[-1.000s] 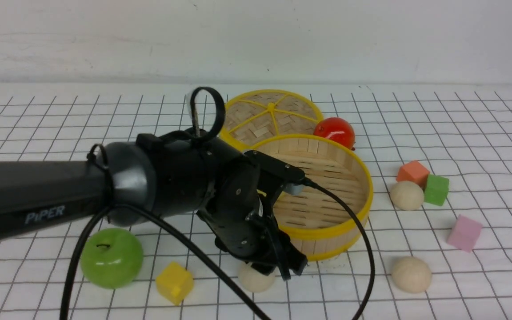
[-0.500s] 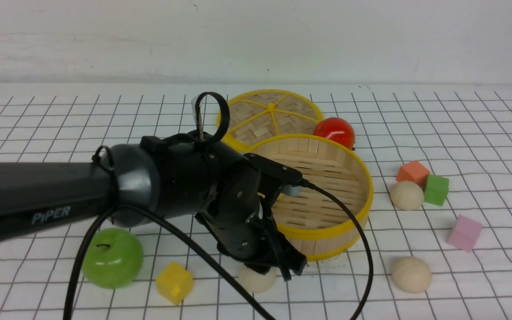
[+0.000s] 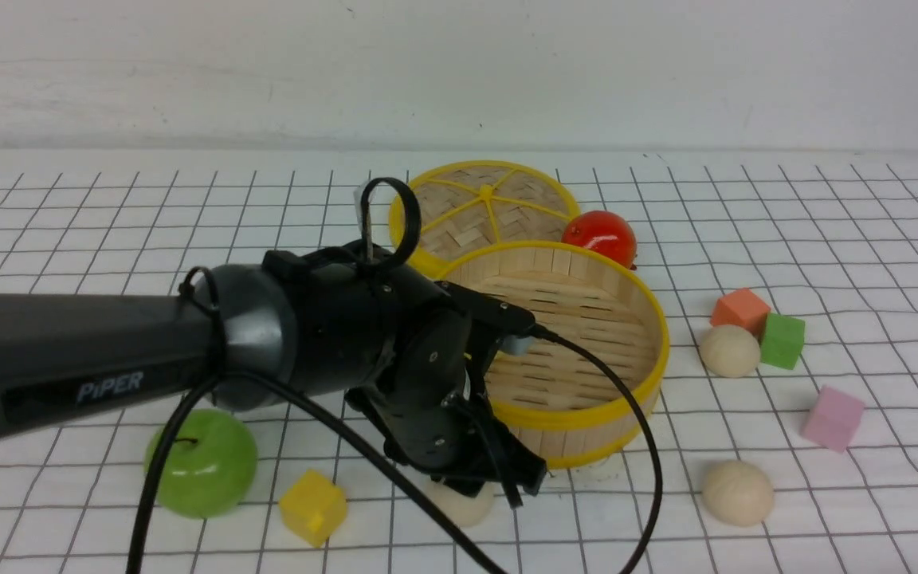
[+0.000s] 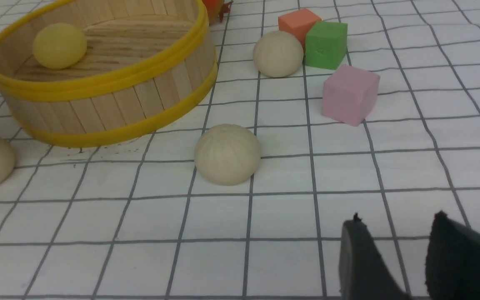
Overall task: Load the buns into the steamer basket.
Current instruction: Use the left arm to grab a steamed stuffed bun, then use the left arm to put the steamed stuffed bun into the steamer
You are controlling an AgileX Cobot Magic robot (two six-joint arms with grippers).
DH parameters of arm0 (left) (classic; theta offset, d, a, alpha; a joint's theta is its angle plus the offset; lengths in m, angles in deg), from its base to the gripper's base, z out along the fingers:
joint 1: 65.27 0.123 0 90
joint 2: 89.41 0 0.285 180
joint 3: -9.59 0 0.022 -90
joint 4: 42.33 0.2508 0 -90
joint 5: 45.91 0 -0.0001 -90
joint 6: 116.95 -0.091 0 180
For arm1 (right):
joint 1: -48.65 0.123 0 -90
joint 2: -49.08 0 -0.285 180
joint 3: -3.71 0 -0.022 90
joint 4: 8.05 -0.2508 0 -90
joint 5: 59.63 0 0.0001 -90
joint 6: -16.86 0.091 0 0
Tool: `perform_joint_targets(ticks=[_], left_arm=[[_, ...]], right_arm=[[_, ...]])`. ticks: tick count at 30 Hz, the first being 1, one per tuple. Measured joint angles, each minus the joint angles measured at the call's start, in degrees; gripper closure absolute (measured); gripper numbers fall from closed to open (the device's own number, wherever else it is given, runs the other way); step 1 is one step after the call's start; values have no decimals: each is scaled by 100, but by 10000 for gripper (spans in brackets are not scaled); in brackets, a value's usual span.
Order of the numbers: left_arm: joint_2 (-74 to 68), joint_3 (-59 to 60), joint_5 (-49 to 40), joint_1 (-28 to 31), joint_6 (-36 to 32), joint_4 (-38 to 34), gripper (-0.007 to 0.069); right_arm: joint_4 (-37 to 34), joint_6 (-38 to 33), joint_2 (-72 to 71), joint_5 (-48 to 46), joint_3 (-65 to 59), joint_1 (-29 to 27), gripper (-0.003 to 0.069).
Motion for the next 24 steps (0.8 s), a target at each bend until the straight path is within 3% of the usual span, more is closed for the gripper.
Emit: perform_joint_targets(ticks=[7, 11, 13, 16, 24], left_arm=[[-37, 0, -1, 0, 27, 4, 363], [-37, 0, -70, 0, 32, -26, 441], [-22, 0, -214, 0, 32, -146, 559], [180, -15, -544, -6, 32, -216, 634], [744, -927, -952, -234, -231, -273, 636]], right_arm=[[0, 0, 0, 0, 0, 0, 420], [0, 0, 0, 0, 0, 0, 420], [0, 0, 0, 0, 0, 0, 420], [0, 0, 0, 0, 0, 0, 420], [-5, 0, 0, 0, 0, 0, 420]])
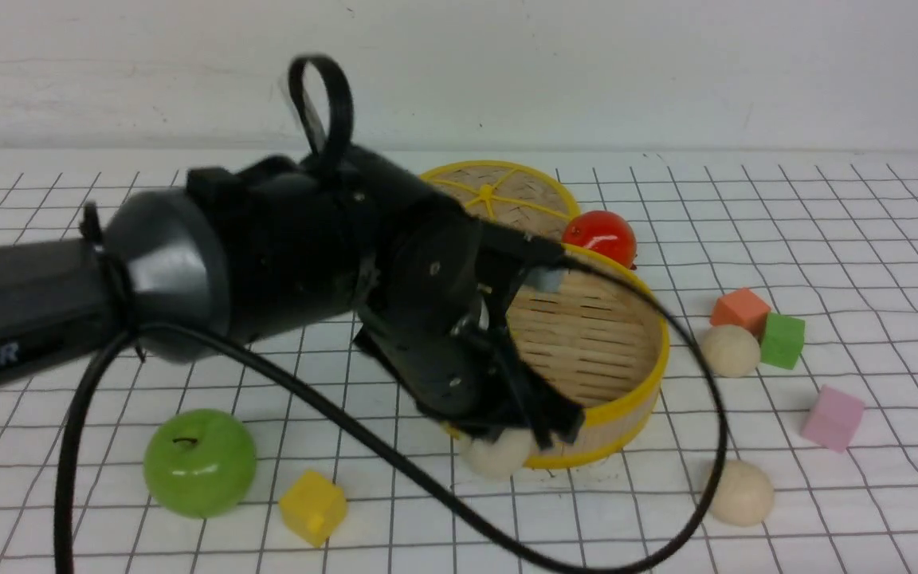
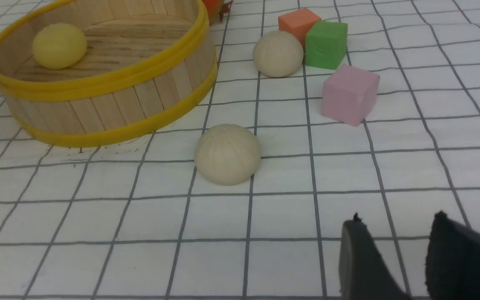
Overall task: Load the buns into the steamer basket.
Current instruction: Use the left arm to put the steamed stuffed bun into the steamer
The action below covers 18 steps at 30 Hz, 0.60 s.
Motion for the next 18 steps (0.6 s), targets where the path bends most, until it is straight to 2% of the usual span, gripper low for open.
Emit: perform_joint_targets(ticks=[3, 11, 13, 18], left_arm=[[-172, -444, 187, 48, -131, -8, 636], [-1722, -1757, 279, 228, -477, 122, 620], [-1978, -1945, 270, 228, -477, 221, 596], [-2385, -2323, 205, 228, -475, 331, 442]], right_arm=[[5, 0, 0, 0, 0, 0, 420], [-6, 0, 0, 0, 0, 0, 420], [-6, 0, 0, 0, 0, 0, 420], [-6, 0, 0, 0, 0, 0, 420]])
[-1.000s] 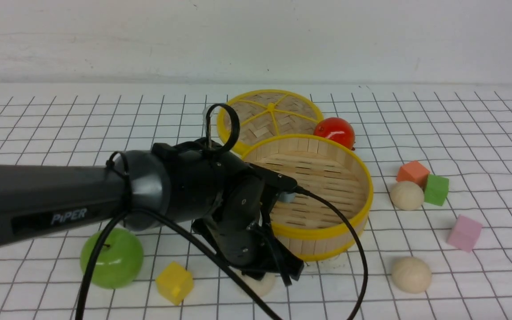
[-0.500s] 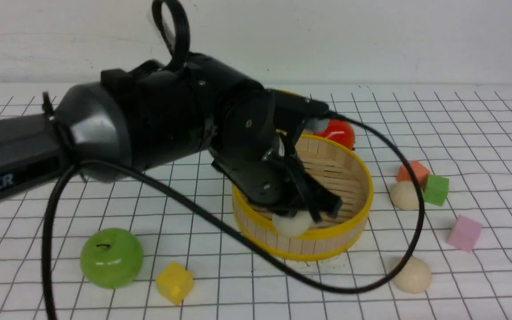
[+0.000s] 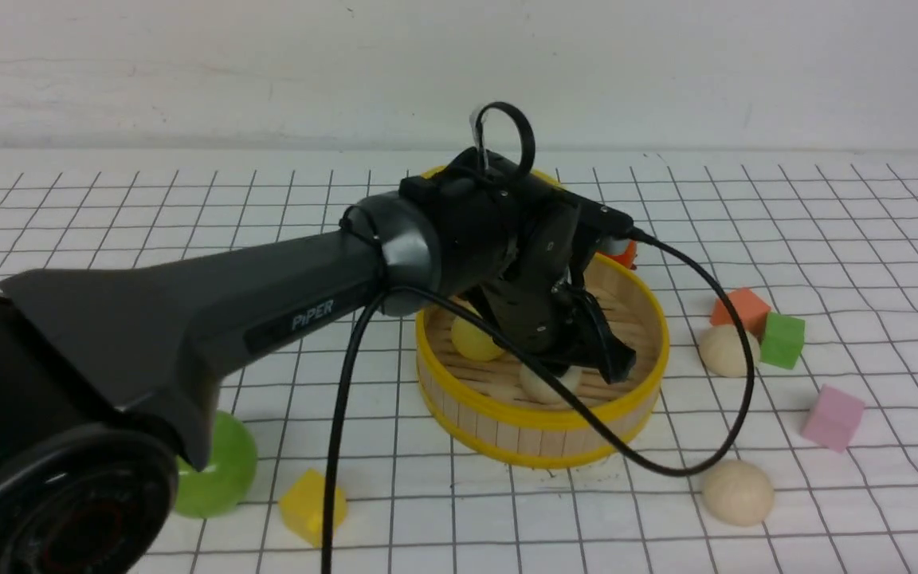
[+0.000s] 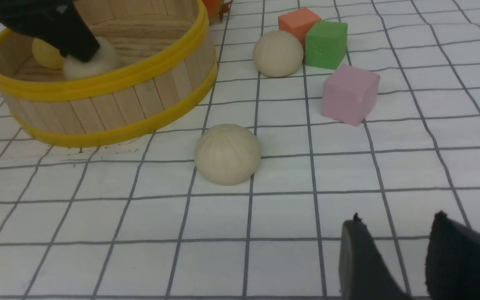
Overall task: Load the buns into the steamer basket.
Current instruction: Use the left arm to put the steamed stuffed bun into the steamer, then use the right arm to grab a steamed stuffed bun
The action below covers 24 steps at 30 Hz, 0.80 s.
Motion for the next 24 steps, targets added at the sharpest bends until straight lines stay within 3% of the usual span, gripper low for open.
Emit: perform_joint_targets(ticks=[4, 6, 9, 12, 13, 14, 16, 17, 18, 21, 24], left_arm=[[79, -42, -149, 0, 182, 7, 252], [201, -42, -404, 0, 212, 7, 207], [618, -42, -846, 0, 240, -20, 202], [1296, 116, -1121, 0, 263, -34, 299], [1725, 302, -1087, 0, 264, -48, 381], [1725, 341, -1076, 0, 264, -48, 393], [2718, 1035, -789, 0, 264, -187, 559], [2796, 1102, -753, 0, 264, -200, 571], [3443, 1793, -387, 0, 264, -317, 638], [4402, 2681, 264, 0, 264, -458, 638], [6087, 4415, 1307, 0, 264, -633, 638]], right_arm=[[0, 0, 0, 0, 0, 0, 420], [0, 0, 0, 0, 0, 0, 420], [0, 0, 0, 0, 0, 0, 420], [0, 0, 0, 0, 0, 0, 420], [0, 0, 0, 0, 0, 0, 420], [0, 0, 0, 0, 0, 0, 420], [0, 0, 0, 0, 0, 0, 420], [0, 0, 0, 0, 0, 0, 420], [0, 0, 0, 0, 0, 0, 420], [0, 0, 0, 0, 0, 0, 420], [-8, -19, 0, 79, -11, 0, 420]])
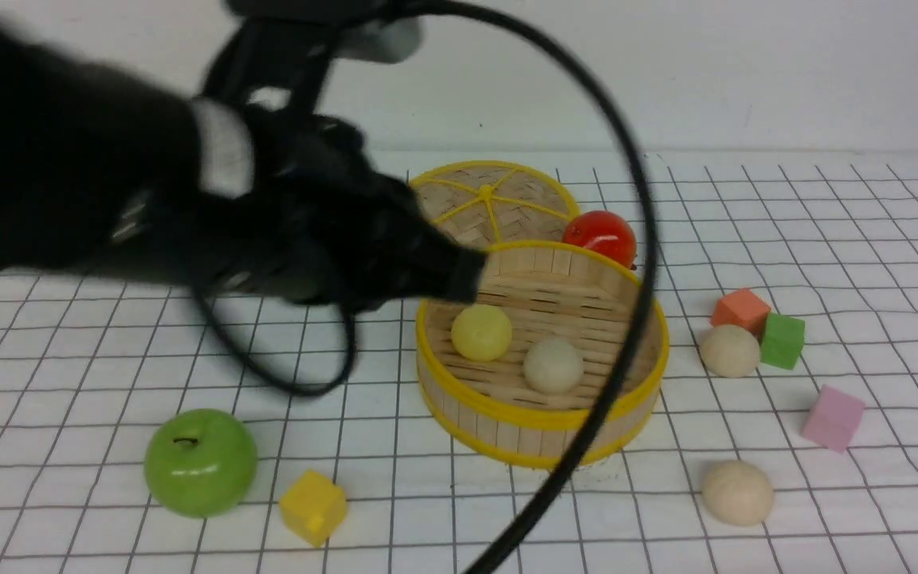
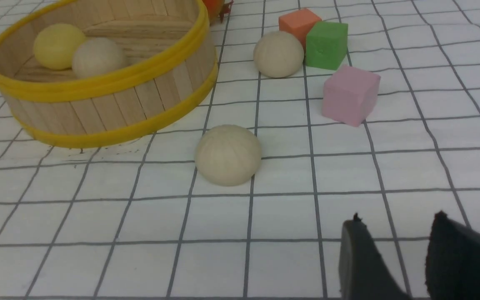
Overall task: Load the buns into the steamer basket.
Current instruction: Use the right arm to grab a steamed stuffed bun
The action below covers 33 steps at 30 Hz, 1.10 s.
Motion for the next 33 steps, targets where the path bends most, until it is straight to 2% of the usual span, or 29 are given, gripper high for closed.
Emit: perform_joint_targets(ticks=[1, 2, 4, 9, 11, 13, 16, 17, 18, 20, 23, 26, 30, 33], left_arm=[[0, 0, 0, 0, 0, 0, 638], [882, 881, 422, 0, 0, -45, 638], [1767, 1738, 795, 0, 0, -52, 638], [3835, 3622, 1587, 0, 341, -58, 638], [4396, 4060, 1697, 0, 539, -64, 638], [4749, 4324, 1748, 0, 630, -44, 638], [5272, 4611, 1781, 0, 696, 81, 638], [5334, 4626, 1781, 0, 707, 81, 638], [5535, 4719, 1789, 0, 715, 186, 638], [5769, 4833, 1790, 0, 729, 254, 638], [5857, 4958, 1776, 0, 752, 260, 638], [5857, 5062, 1769, 0, 769, 260, 638], [5857, 5110, 1671, 0, 774, 260, 638], [5857, 5112, 1639, 0, 774, 255, 638]], right_arm=[[0, 0, 0, 17, 0, 0, 420], [-213, 117, 0, 158, -27, 0, 420], [-698, 382, 0, 431, -58, 0, 420], [-2392, 1273, 0, 1319, -59, 0, 420], [-2865, 1357, 0, 1254, 22, 0, 426], [-3039, 1292, 89, 809, 331, 13, 456], [-2926, 788, 840, -218, 1155, 35, 533], [-2867, 737, 913, -294, 1296, 35, 545], [-2622, 350, 1491, -830, 1801, 41, 587], [-2174, 7, 2526, -1614, 2599, 42, 643], [-1595, -149, 3948, -2482, 3605, 42, 659], [-1252, -154, 4947, -2889, 4228, 42, 659], [-958, -154, 6097, -2875, 4731, 171, 659], [-731, -83, 6999, -2599, 4951, 589, 659]])
